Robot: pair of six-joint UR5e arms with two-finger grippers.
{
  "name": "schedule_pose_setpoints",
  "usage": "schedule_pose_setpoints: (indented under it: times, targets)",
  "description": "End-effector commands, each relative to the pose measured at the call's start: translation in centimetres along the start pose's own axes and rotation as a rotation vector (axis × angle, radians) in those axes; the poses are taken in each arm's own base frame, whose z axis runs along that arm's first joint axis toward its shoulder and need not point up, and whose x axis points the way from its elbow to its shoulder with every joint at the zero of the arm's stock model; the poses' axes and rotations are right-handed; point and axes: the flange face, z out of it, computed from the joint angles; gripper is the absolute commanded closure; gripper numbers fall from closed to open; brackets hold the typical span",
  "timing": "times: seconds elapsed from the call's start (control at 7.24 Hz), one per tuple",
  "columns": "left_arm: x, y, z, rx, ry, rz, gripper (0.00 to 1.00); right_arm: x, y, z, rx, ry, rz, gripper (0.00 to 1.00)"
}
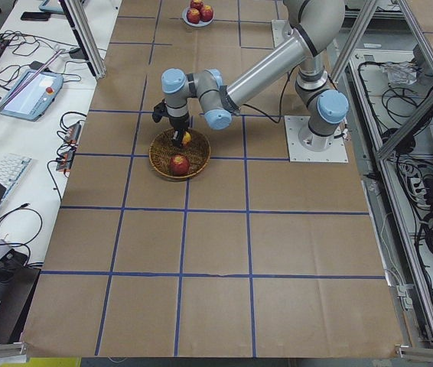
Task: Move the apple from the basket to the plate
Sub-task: 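Grasp the yellow-red apple in the basket with the left gripper, then carry the apple to the table center and release it with the left gripper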
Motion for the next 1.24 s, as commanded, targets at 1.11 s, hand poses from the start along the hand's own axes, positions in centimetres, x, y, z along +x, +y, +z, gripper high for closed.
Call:
schedule_pose_setpoints:
  times: [1.11]
  targets:
    - [42.8, -8.4, 2.7, -0.006, 0.059, -0.156, 0.45, 0.0, 0.0, 0.1, -0.002, 0.000, 0.000, 0.00]
